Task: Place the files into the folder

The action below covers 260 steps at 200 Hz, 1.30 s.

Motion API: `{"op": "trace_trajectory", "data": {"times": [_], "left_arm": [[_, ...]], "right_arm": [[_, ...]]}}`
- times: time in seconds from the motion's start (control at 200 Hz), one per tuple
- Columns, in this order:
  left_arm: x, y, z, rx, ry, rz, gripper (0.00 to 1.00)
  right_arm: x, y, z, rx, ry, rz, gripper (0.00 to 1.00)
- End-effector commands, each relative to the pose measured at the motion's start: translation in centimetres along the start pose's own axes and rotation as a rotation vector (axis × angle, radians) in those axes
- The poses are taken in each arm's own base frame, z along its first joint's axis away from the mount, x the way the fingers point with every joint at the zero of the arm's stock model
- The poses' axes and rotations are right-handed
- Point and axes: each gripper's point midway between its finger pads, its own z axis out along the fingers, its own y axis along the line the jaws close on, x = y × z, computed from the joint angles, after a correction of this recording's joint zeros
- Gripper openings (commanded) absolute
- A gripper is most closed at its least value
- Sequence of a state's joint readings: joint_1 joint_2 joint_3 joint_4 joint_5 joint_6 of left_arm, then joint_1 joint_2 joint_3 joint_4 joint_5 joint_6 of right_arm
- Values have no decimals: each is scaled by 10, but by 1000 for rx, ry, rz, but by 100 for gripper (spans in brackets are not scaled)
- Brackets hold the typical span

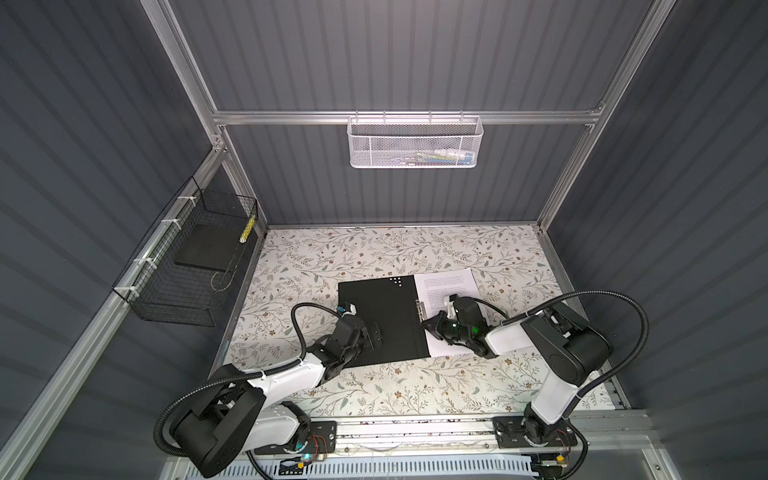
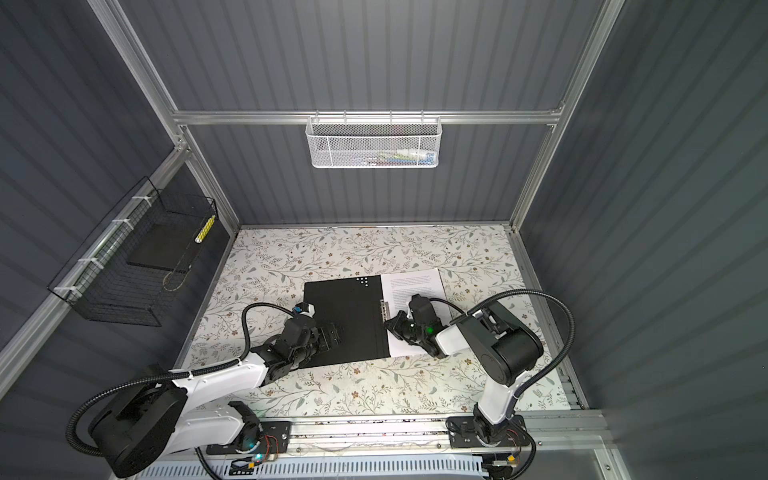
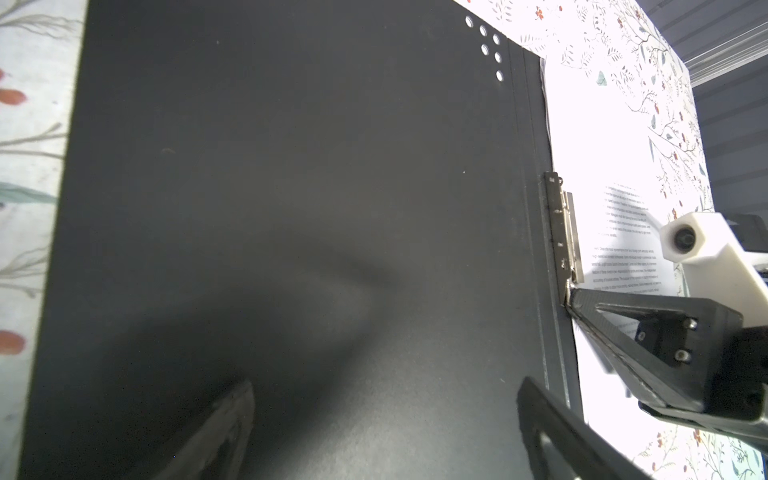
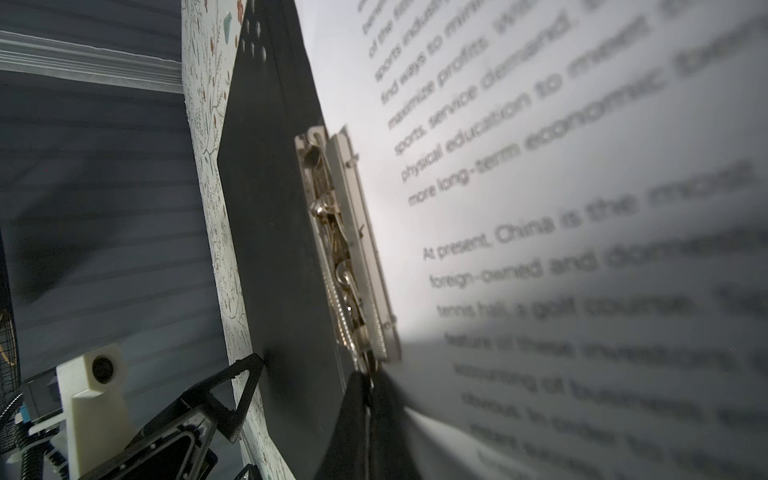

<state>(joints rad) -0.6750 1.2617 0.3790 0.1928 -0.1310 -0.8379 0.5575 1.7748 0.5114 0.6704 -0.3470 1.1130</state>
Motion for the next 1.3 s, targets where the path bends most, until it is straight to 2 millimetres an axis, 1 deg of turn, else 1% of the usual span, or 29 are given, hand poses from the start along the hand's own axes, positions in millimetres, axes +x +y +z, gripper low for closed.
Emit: {"op": "trace_trajectory", "data": {"times": [0.0, 0.1, 0.165, 0.21, 0.265, 0.485, 0.62, 0.745, 1.131, 1.266, 1.296], "left_arm": [[52, 58, -1, -202, 182, 24, 100], [52, 58, 0, -200, 183, 24, 100], [52, 57, 1, -199, 186, 26, 100], [52, 57, 1, -200, 187, 27, 100], [52, 57, 1, -200, 186, 22, 100], [53, 57, 3, -201, 190, 20, 100], [53, 57, 4, -199, 190, 18, 100], [53, 57, 3, -198, 189, 15, 100], [52, 56, 2, -192, 187, 27, 100], [52, 56, 3, -193, 187, 28, 100], [53, 56, 3, -194, 189, 29, 100]], "right_arm": [[33, -143, -27, 523, 26, 142, 0], [34, -144, -27, 526, 31, 143, 0], [35, -140, -24, 505, 43, 142, 0], [35, -132, -21, 469, 51, 136, 0], [37, -118, -15, 412, 72, 125, 0], [40, -69, -4, 308, 115, 48, 0], [39, -55, -2, 270, 127, 34, 0], [38, -49, -3, 256, 129, 28, 0], [39, -50, 3, 256, 142, 45, 0], [37, -47, 4, 249, 138, 42, 3], [42, -43, 4, 229, 170, 45, 4]]}}
